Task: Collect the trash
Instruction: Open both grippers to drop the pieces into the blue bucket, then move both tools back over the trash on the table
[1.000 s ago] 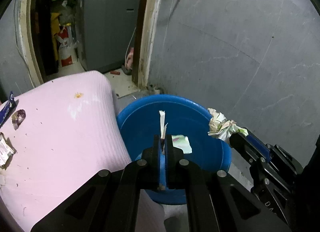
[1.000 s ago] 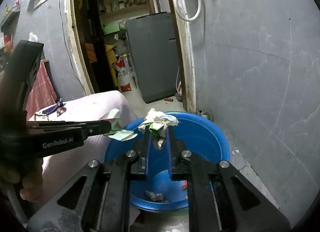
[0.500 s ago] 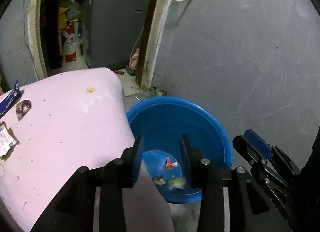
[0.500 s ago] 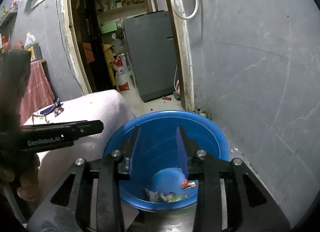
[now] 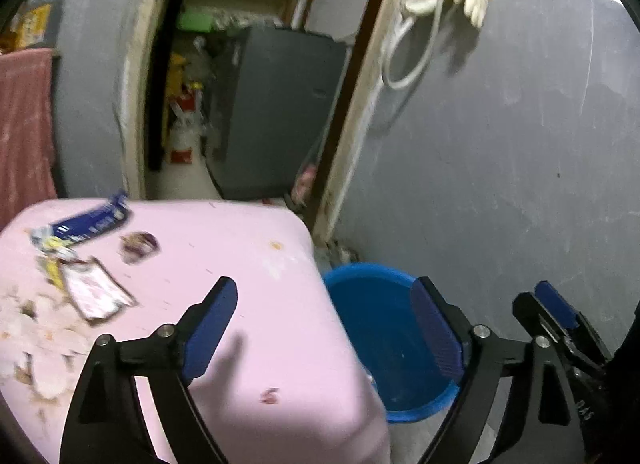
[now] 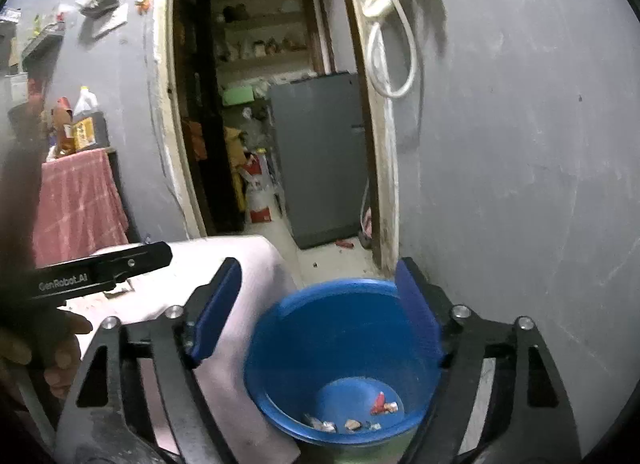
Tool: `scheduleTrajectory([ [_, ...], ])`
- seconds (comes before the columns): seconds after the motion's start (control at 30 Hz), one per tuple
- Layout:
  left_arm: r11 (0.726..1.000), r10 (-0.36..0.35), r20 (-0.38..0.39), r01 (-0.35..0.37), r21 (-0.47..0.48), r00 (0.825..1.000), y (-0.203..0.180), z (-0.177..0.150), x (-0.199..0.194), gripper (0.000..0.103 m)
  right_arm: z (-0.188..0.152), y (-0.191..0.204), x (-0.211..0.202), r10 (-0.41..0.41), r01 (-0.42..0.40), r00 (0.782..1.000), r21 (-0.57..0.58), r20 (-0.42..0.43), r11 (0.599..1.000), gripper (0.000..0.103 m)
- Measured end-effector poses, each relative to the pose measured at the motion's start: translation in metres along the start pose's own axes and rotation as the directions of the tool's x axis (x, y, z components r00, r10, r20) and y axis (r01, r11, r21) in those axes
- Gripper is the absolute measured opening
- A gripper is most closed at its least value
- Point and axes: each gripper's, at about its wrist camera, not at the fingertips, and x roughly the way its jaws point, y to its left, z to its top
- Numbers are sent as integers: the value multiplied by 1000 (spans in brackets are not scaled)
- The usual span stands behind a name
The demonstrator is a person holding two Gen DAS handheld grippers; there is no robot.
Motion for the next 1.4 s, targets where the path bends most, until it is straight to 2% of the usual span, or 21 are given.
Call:
scheduleTrajectory([
  [0.1, 1000, 23, 53, -23, 6, 998, 9, 6, -21, 86, 8, 14, -11, 15, -14, 999, -24, 44, 1000, 88],
  [0.17, 999, 44, 95, -44, 3, 995, 16, 9, -35, 96, 13, 23, -17, 27, -25, 997, -37, 72, 999, 95],
  [0.23, 998, 67, 141, -67, -7, 988, 23, 7, -55, 99, 18, 32, -22, 41, -36, 994, -49, 100, 998, 101],
  [0.53, 985, 167, 240, -152, -80, 956, 68, 9, -114, 101, 33, 79, -44, 140, -118, 966, -110, 219, 987, 103],
  [0.73, 966, 252, 265, -223, -134, 931, 106, 7, -144, 101, 38, 111, -39, 199, -174, 953, -126, 228, 977, 103],
  [0.9, 942, 322, 259, -282, -181, 910, 143, 1, -160, 101, 38, 135, -22, 236, -215, 951, -121, 198, 969, 103],
  [1.0, 931, 348, 241, -302, -207, 906, 161, -2, -163, 101, 34, 148, -9, 257, -238, 952, -123, 166, 963, 103],
  [1.27, 888, 434, 114, -404, -219, 894, 201, -13, -144, 101, 19, 184, 40, 296, -291, 955, -163, 7, 943, 103],
  [1.4, 877, 456, 41, -440, -195, 889, 215, -20, -127, 101, 7, 203, 70, 331, -346, 938, -196, -104, 918, 103],
])
